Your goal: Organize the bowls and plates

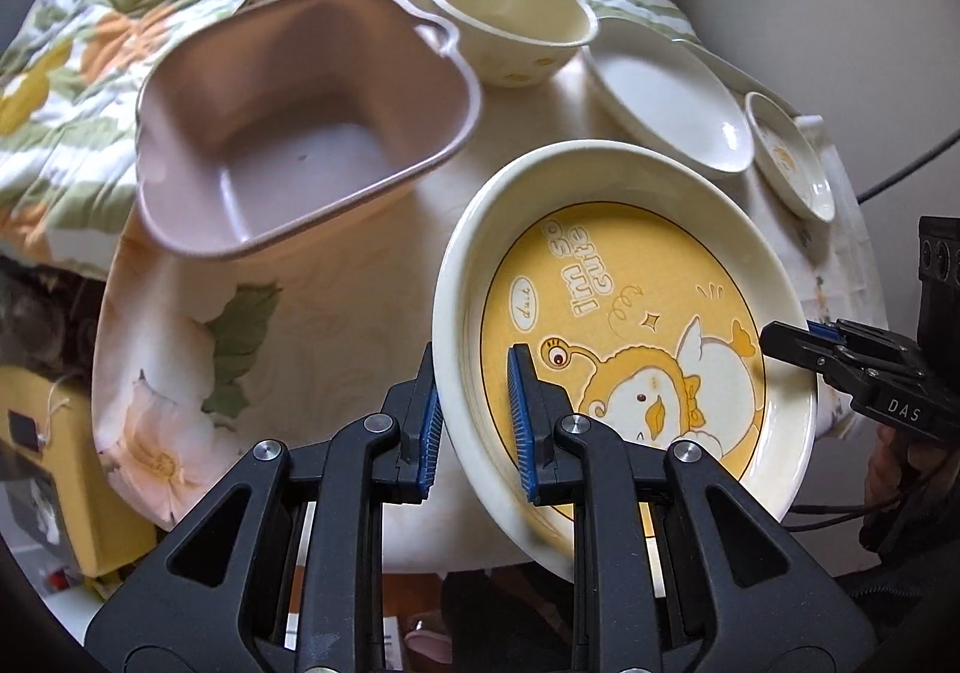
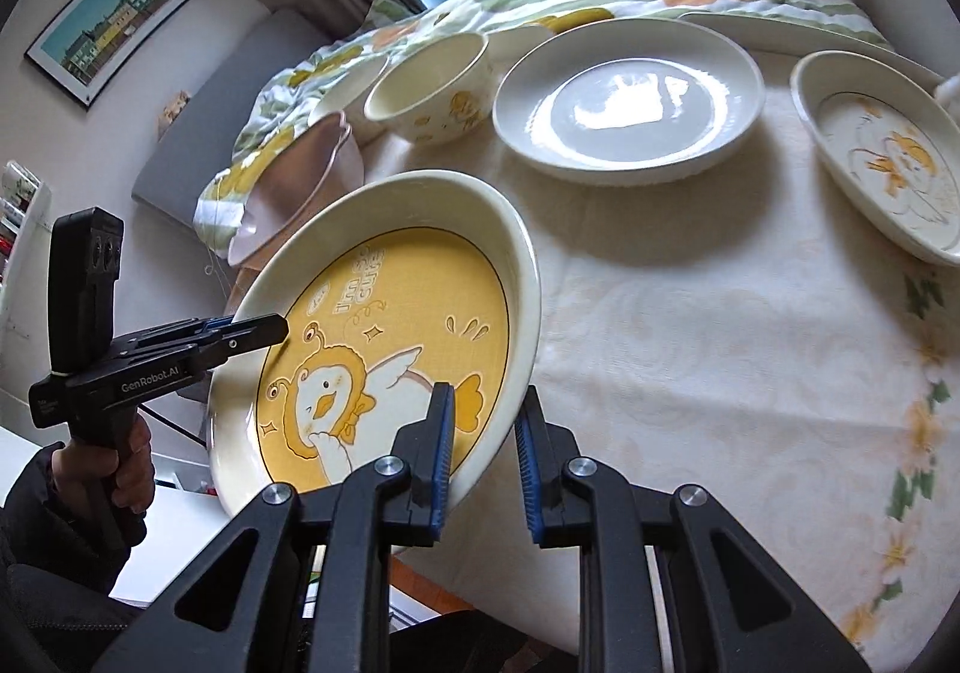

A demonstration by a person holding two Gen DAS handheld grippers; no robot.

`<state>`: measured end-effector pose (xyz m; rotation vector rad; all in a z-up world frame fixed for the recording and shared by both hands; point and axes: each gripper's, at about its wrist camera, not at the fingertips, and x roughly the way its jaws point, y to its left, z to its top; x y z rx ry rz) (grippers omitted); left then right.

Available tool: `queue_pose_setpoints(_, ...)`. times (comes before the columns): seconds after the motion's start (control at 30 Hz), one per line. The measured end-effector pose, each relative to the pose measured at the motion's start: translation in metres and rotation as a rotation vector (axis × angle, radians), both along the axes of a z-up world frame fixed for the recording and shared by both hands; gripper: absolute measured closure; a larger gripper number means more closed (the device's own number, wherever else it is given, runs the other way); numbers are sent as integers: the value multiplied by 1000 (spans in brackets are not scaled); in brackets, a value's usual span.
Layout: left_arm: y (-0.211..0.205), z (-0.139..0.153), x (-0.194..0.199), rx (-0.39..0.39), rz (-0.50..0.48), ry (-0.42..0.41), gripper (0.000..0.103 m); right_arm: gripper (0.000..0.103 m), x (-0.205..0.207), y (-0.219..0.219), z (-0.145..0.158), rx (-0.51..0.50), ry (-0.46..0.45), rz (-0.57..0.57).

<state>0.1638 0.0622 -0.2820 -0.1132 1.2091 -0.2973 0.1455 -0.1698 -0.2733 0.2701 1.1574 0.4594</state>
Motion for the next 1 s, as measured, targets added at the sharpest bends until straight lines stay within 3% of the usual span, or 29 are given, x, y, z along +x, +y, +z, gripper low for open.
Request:
queue_pose_setpoints(0.43, 22, -24, -2, 11, -5, -16, 86, 85, -3, 5, -18, 0, -26, -19)
queue_pose_setpoints(1.0, 13, -25, -5, 62, -3, -55, 83, 85, -5, 8, -20, -59, -22, -10)
